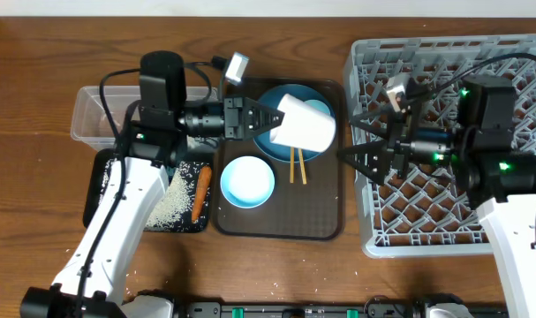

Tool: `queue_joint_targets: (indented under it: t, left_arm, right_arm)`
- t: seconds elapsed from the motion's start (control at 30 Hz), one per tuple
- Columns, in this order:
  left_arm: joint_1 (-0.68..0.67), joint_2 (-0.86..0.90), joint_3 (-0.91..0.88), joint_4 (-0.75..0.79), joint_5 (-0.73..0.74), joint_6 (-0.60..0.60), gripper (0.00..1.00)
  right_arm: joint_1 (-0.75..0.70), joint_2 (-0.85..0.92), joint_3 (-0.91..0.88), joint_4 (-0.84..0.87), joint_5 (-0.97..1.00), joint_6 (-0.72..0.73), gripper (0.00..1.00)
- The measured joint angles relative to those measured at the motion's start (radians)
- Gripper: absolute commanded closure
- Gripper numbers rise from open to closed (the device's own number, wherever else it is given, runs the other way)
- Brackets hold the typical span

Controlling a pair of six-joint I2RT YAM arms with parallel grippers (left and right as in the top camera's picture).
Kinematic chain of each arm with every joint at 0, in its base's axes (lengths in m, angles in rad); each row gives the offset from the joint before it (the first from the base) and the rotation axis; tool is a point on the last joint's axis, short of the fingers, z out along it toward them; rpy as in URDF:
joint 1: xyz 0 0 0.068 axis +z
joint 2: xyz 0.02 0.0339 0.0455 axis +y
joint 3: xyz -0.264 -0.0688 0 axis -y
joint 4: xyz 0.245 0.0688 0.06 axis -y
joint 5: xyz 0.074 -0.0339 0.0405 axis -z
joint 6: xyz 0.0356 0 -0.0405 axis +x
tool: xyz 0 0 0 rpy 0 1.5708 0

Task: Sort waste into correct bins and load items into the dishwasher rack
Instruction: 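Lift the pink cup with the left gripper and pass it to the right gripper, then carry the pink cup into the rack and set it upside down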

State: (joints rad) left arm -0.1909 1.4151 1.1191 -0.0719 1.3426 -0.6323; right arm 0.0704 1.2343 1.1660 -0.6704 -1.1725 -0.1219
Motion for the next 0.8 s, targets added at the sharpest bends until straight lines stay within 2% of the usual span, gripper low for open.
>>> queue_joint_targets:
  t: [0.27,0.5,0.57,0.8]
  left_arm:
    - [-0.015,0.000,0.000,0.002,-0.008,-0.020,0.94]
    - [-0.015,0.000,0.000,0.002,0.006,-0.023,0.94]
    - [-0.015,0.000,0.000,0.002,0.012,-0.023,0.94]
    - [-0.015,0.000,0.000,0.001,0.028,-0.023,0.94]
  right_arm:
    - [0.128,0.014,0.000,0.067,-0.008,-0.035,0.01]
    - [0.172,0.015,0.000,0.152,0.010,-0.045,0.11]
    - [0.172,0.016,0.000,0.165,0.013,-0.047,0.19]
    - [0.172,0.016,0.000,0.204,0.027,-0.049,0.33]
